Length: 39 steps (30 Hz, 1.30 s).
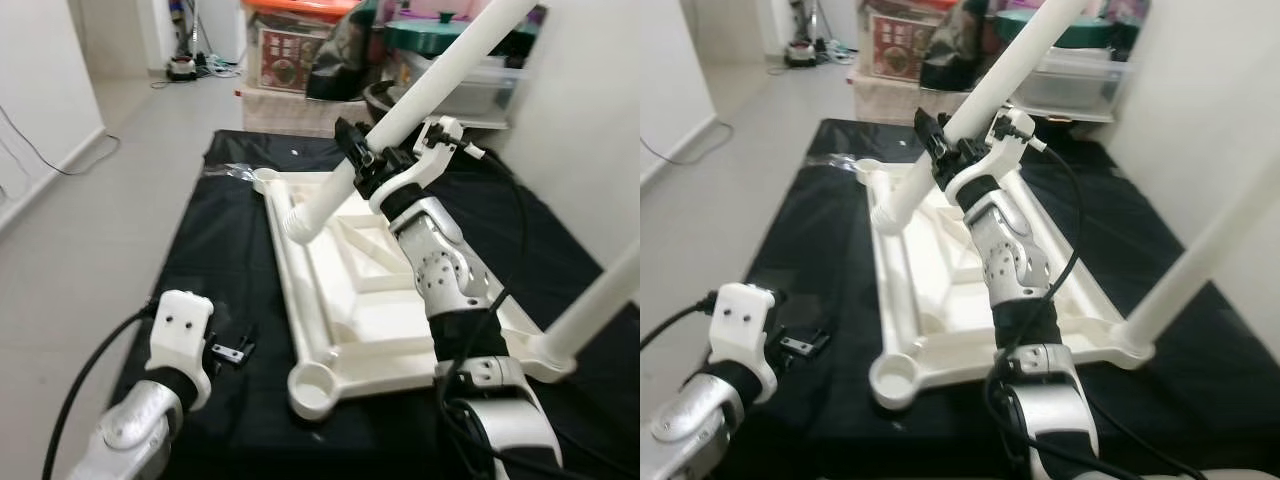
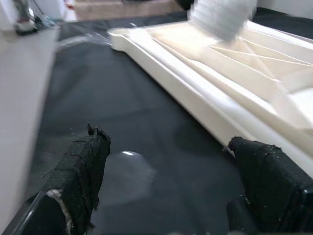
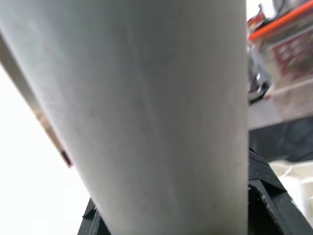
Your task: Building children table
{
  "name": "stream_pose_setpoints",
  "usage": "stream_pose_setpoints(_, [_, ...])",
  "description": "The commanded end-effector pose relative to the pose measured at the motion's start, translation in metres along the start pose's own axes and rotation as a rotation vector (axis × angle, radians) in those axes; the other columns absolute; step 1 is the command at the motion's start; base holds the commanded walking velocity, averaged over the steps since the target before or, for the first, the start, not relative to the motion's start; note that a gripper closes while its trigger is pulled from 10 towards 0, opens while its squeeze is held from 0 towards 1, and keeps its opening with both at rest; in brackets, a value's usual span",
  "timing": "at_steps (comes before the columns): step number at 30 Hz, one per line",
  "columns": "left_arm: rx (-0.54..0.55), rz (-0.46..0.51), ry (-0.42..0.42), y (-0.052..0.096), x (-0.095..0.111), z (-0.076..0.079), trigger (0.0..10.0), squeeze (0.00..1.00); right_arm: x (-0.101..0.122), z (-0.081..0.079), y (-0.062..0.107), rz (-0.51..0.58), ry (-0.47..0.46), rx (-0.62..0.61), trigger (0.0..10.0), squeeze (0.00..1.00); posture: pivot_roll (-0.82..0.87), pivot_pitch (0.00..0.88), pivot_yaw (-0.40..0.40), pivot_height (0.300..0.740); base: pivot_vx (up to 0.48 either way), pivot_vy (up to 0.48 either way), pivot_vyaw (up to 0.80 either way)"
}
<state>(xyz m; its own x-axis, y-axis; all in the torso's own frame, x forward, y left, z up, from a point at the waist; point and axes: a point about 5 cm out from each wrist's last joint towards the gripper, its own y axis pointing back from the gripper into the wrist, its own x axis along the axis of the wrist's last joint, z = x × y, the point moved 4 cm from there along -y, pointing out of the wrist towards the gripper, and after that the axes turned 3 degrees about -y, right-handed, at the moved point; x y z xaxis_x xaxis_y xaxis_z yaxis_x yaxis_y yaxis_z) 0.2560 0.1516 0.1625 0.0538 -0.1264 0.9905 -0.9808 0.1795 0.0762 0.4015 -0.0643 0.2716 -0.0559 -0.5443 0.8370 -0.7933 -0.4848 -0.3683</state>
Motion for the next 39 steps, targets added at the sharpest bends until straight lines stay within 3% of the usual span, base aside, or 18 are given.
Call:
stream_pose_setpoints(1, [0.006,0.024,0.003,0.001,0.004,0.001,10.0,0.0,-0.002,-0.007,0.001,-0.02,0.021,0.034,10.0,0.0,0.17,0.0,-0.117,0.714,0.0,0.0,-0.8])
stream_pose_setpoints(4, [0.008,0.023,0.009,0.002,0.004,0.001,10.0,0.0,-0.007,-0.012,0.005,-0.041,0.066,0.062,10.0,0.0,0.16,0.0,-0.117,0.714,0.0,0.0,-0.53])
stream_pose_setpoints(12, [-0.001,0.014,0.009,0.006,-0.002,0.004,10.0,0.0,-0.027,-0.039,0.026,-0.152,0.134,0.276,10.0,0.0,0.16,0.0,-0.115,0.714,0.0,0.0,0.0])
stream_pose_setpoints(15, [-0.002,0.016,0.016,0.006,-0.002,0.004,10.0,0.0,-0.03,-0.042,0.03,-0.181,0.146,0.31,10.0,0.0,0.16,0.0,-0.115,0.714,0.0,0.0,0.0])
stream_pose_setpoints(24, [-0.037,0.038,0.053,0.007,0.001,0.009,10.0,0.0,-0.03,-0.043,0.033,-0.196,0.155,0.326,10.0,0.0,0.16,0.0,-0.117,0.714,0.0,0.32,-0.35])
stream_pose_setpoints(39, [-0.015,0.037,-0.015,0.007,0.0,0.008,10.0,0.0,-0.036,-0.047,0.036,-0.199,0.157,0.324,10.0,0.0,0.16,0.0,-0.117,0.714,0.0,0.0,0.0])
